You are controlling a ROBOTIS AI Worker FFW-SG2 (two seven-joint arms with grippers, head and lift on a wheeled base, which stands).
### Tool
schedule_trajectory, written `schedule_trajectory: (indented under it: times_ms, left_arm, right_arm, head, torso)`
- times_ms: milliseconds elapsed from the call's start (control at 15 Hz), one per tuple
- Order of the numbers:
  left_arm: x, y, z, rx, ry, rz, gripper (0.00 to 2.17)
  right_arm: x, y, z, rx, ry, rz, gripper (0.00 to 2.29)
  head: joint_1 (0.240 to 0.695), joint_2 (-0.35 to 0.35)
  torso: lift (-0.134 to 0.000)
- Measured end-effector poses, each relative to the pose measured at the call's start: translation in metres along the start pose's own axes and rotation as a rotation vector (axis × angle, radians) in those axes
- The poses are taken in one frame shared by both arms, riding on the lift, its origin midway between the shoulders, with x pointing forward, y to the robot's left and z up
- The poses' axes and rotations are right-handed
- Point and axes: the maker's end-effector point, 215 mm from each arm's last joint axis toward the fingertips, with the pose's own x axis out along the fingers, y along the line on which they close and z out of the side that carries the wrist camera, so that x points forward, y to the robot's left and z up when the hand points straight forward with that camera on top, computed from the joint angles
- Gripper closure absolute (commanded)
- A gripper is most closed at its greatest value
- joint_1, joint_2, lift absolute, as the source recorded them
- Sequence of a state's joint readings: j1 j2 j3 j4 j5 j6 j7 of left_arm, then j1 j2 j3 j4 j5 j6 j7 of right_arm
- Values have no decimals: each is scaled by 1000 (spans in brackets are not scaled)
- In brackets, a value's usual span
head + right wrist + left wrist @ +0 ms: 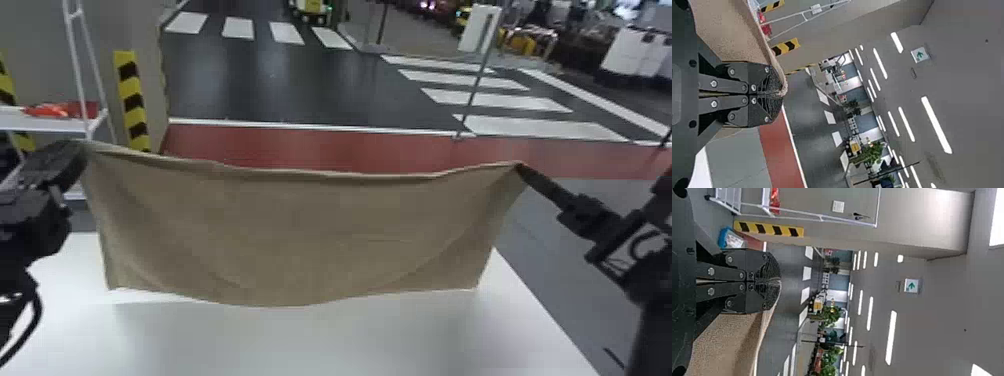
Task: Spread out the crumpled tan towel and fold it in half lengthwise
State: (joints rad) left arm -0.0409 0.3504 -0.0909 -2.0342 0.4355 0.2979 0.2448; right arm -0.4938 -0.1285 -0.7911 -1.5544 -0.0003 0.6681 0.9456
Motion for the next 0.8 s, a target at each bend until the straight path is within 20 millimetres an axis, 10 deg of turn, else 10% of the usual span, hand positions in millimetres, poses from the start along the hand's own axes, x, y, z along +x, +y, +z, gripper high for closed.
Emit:
schedule_trajectory:
  times_ms: [333,800]
  left_arm:
    - [31,-7,3,19,-23,-7,1740]
    - [-85,8,-57,26,100,17,1733]
  right_arm:
    - [53,62,2,-46,4,111,1747]
    - [-72,35,-96,3,92,101,1747]
  head:
    - [411,-158]
    - [609,-180]
  torso:
    - [-125]
    - [-125]
